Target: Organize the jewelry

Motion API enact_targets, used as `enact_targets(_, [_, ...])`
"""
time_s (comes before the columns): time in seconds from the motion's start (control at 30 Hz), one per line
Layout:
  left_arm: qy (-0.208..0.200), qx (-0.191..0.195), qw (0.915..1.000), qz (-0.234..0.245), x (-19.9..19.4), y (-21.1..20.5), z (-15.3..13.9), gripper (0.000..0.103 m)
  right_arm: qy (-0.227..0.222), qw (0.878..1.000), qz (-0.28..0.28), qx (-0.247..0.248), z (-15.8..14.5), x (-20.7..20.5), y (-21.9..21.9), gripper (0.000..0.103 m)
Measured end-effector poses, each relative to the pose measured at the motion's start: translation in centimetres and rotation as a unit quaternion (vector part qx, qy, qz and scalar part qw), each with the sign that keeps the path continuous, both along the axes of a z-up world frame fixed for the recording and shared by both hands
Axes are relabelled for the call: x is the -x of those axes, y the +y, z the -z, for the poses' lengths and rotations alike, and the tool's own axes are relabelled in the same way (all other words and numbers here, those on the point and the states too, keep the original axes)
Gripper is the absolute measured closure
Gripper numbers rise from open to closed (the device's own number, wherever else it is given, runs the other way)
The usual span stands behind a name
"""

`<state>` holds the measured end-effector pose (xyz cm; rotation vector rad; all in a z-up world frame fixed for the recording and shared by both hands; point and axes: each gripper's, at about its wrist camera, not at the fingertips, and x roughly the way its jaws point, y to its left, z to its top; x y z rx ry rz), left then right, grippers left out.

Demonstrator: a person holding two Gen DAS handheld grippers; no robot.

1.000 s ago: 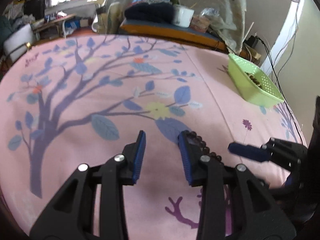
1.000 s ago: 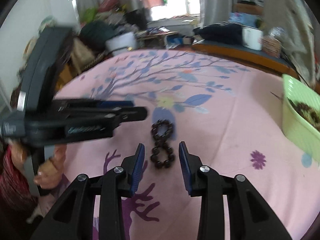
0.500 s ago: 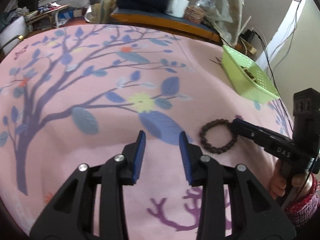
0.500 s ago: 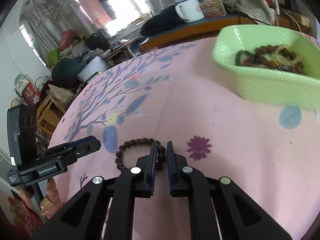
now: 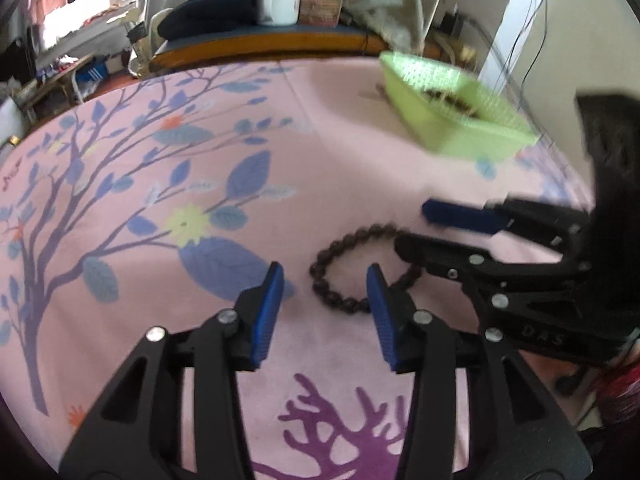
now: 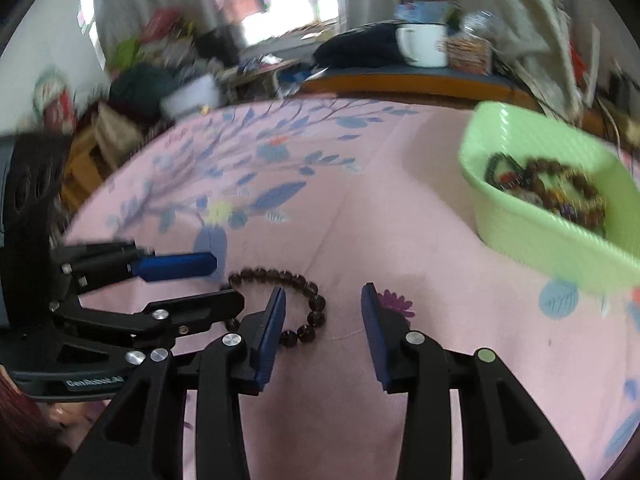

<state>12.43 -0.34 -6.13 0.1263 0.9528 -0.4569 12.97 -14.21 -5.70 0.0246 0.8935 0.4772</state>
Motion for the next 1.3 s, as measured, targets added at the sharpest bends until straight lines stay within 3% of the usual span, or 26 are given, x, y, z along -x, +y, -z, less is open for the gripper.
enact_targets(0.03, [-0.009,-0.009,0.9999,-0.003,0.2,-0.1,0.2,0.073,0.002,1.0,-0.009,0.002,0.1,0.0,0.2,0.103])
enact_targets(0.07, [-0.013,-0.013,0.9998,-0.003,0.3,-0.2,0.2,0.078,0.003,1.0,-0.016,0.0,0.2,0.1,0.2,0.103])
enact_targets(0.1, [-0.013,-0.014,0.9998,0.001,0.4,-0.3,0.2,0.091,0.007,1.0,-0.028,-0.007,0.3,0.0,0.3,0.103])
enact_targets(0.17, [-0.001,-0.001,1.0,0.001,0.1,-0.3,0.0,0.095,0.005,0.999,-0.027,-0.018,0.2,0.1,-0.2,0.103])
enact_targets(0.33, [0.007,0.034,0.9992,0.021,0.0,-1.3,-1.7,0.095,-0.006,0.997,-0.006,-0.081,-1.4,0.9,-2.9,0.103])
enact_targets(0.7, [-0.073,0.063,0.9905,0.098,-4.5,-11.8,-9.5,0.095,-0.089,0.986,0.087,-0.109,-7.5,-0.1,-12.7,0.103])
enact_targets(0.87, [-0.058,0.066,0.9921,0.089,-8.1,-14.9,-9.1,0.095,-0.089,0.981,0.134,-0.112,-6.7,-2.3,-16.7,0.103])
enact_targets(1.03, [-0.05,0.061,0.9942,0.073,-10.6,-16.6,-7.7,0.095,-0.079,0.979,0.152,-0.112,-4.8,-4.2,-17.9,0.103])
enact_targets(1.17, [-0.061,0.03,0.9957,0.063,-12.1,-18.3,-6.6,0.091,-0.086,0.973,0.2,-0.082,-3.5,-5.8,-18.6,0.103])
enact_targets(1.3, [-0.054,0.054,0.9954,0.057,-11.5,-17.1,-6.6,0.091,-0.098,0.959,0.228,-0.133,-3.8,-4.1,-20.0,0.103])
